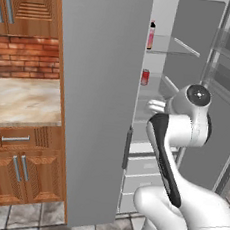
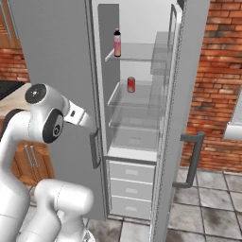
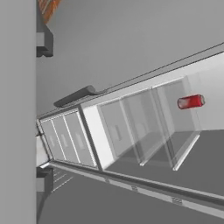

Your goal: Open the fridge, grab two sodas, and place both sodas inside the bowl with ice on the dining counter.

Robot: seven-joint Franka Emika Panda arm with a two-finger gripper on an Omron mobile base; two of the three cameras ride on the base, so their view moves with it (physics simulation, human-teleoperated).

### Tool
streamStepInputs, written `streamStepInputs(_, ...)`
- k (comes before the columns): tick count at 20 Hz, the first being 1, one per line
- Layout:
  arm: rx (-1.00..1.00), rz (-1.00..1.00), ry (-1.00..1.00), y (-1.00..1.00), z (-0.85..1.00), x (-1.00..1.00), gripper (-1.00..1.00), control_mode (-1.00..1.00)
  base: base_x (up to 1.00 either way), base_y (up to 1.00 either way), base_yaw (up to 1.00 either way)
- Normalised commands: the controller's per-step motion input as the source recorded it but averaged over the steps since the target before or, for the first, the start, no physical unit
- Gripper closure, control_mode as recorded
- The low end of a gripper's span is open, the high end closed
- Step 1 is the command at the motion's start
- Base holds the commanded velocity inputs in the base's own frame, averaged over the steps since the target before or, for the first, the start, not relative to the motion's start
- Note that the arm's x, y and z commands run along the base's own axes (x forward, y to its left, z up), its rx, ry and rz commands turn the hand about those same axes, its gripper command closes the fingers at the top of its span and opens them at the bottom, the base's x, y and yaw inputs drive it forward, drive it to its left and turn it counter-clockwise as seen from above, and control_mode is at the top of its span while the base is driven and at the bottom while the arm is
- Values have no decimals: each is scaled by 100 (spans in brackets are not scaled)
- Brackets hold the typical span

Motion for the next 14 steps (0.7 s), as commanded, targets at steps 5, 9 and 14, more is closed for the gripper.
streamStepInputs(5,0,0,18,5,-40,0,-100,-100,0,0,0)
streamStepInputs(9,0,0,19,5,-32,0,-100,-100,0,0,0)
streamStepInputs(14,0,0,8,2,-27,0,-100,-100,0,0,0)
